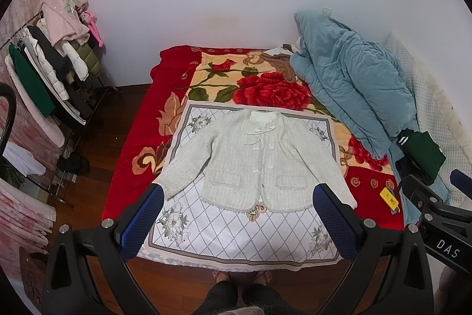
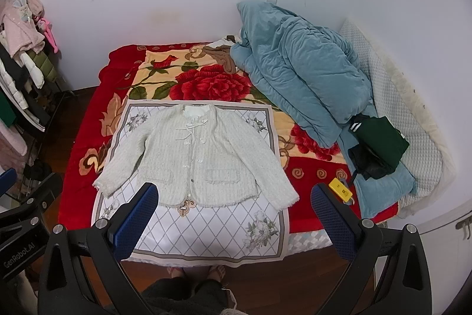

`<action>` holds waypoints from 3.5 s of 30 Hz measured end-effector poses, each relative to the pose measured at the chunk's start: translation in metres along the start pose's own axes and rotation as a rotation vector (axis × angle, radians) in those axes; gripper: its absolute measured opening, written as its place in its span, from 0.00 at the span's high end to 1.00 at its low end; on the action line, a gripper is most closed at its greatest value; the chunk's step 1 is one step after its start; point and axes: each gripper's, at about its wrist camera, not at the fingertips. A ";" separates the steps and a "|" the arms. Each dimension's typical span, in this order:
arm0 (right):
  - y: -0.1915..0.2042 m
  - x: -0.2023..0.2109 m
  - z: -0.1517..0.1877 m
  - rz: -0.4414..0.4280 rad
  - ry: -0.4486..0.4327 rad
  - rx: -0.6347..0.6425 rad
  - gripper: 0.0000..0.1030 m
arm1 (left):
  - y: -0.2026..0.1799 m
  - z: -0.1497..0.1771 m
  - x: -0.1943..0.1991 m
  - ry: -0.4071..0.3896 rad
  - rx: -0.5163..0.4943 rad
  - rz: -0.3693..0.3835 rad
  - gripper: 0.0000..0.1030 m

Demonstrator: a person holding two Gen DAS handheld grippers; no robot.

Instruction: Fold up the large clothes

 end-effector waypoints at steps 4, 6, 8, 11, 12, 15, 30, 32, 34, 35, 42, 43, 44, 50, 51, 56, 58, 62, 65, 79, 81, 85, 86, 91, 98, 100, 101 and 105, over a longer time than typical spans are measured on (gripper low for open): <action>0.000 0.000 0.000 -0.001 -0.001 -0.001 0.00 | 0.000 0.000 0.000 -0.001 0.001 -0.001 0.00; 0.002 0.002 -0.002 -0.001 -0.004 0.001 0.00 | 0.000 0.001 0.000 -0.002 0.000 -0.001 0.00; 0.002 0.004 -0.005 -0.002 -0.005 0.001 0.00 | 0.001 -0.001 0.002 -0.004 0.001 -0.002 0.00; 0.003 0.005 -0.006 -0.002 -0.004 0.001 0.00 | 0.002 -0.010 0.009 -0.004 0.004 -0.002 0.00; 0.002 0.004 -0.004 -0.002 -0.004 0.001 0.00 | 0.002 -0.008 0.007 -0.004 0.003 -0.003 0.00; 0.003 0.006 -0.007 -0.002 -0.004 0.000 0.00 | 0.002 -0.010 0.009 -0.006 0.004 -0.002 0.00; 0.006 0.011 -0.015 0.002 -0.009 -0.001 0.00 | 0.002 -0.010 0.009 -0.007 0.006 0.000 0.00; 0.004 0.009 -0.012 0.001 -0.009 0.000 0.00 | 0.002 -0.011 0.011 -0.009 0.002 0.000 0.00; 0.003 0.008 -0.015 0.001 -0.006 -0.003 0.00 | 0.002 -0.010 0.010 -0.009 0.006 0.001 0.00; 0.004 0.008 -0.015 0.002 -0.007 -0.001 0.00 | 0.002 -0.011 0.011 -0.008 0.006 0.001 0.00; 0.002 0.005 -0.015 -0.001 -0.001 -0.003 0.00 | -0.001 -0.028 0.007 -0.003 0.000 0.016 0.00; 0.002 0.001 -0.015 0.000 0.004 -0.007 0.00 | 0.000 -0.031 0.002 -0.005 -0.003 0.021 0.00; 0.001 -0.006 -0.015 -0.003 0.015 -0.017 0.00 | 0.000 -0.035 -0.005 -0.017 -0.008 0.022 0.00; -0.018 -0.085 -0.008 -0.052 0.099 -0.153 0.00 | 0.009 -0.033 -0.096 -0.023 -0.045 -0.067 0.00; -0.025 -0.107 -0.006 -0.032 0.127 -0.184 0.00 | 0.009 -0.031 -0.109 -0.024 -0.053 -0.087 0.00; -0.062 -0.225 0.018 0.060 0.251 -0.292 0.00 | -0.005 -0.023 -0.221 0.075 -0.108 -0.229 0.00; -0.086 -0.282 0.033 0.061 0.321 -0.353 0.00 | -0.010 -0.013 -0.258 0.129 -0.093 -0.241 0.00; -0.139 -0.397 0.063 0.071 0.414 -0.481 0.00 | -0.033 -0.002 -0.344 0.220 -0.063 -0.309 0.00; -0.188 -0.481 0.090 0.097 0.474 -0.605 0.00 | -0.055 0.009 -0.397 0.221 -0.076 -0.348 0.00; -0.297 -0.688 0.277 -0.152 0.592 -1.441 0.24 | -0.139 0.058 -0.599 0.390 -0.120 -0.250 0.00; -0.297 -0.695 0.278 -0.209 0.441 -1.547 0.37 | -0.148 0.057 -0.606 0.387 -0.130 -0.232 0.00; -0.298 -0.701 0.263 -0.213 0.275 -1.583 0.71 | -0.161 0.054 -0.615 0.372 -0.152 -0.201 0.00; -0.299 -0.707 0.256 -0.205 0.260 -1.573 0.71 | -0.163 0.054 -0.616 0.372 -0.164 -0.200 0.00; -0.305 -0.752 0.225 -0.157 0.283 -1.491 0.70 | -0.164 0.042 -0.625 0.350 -0.189 -0.218 0.00; -0.281 -0.697 0.130 -0.139 0.143 -1.319 0.93 | -0.131 0.012 -0.624 0.327 -0.160 -0.276 0.00; -0.261 -0.675 0.085 -0.146 0.110 -1.207 0.93 | -0.114 0.003 -0.621 0.322 -0.128 -0.283 0.00; -0.245 -0.666 0.056 -0.157 0.096 -1.132 0.93 | -0.103 -0.003 -0.620 0.319 -0.104 -0.286 0.00; -0.168 -0.652 -0.034 -0.205 0.098 -0.867 0.94 | -0.060 -0.018 -0.615 0.307 -0.027 -0.305 0.00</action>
Point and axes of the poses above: each gripper's, at about its wrist camera, not at the fingertips, and x roughly against the way its jaws point, y to its left, z to its underside, and after that the axes turned 7 degrees about -x, right-handed
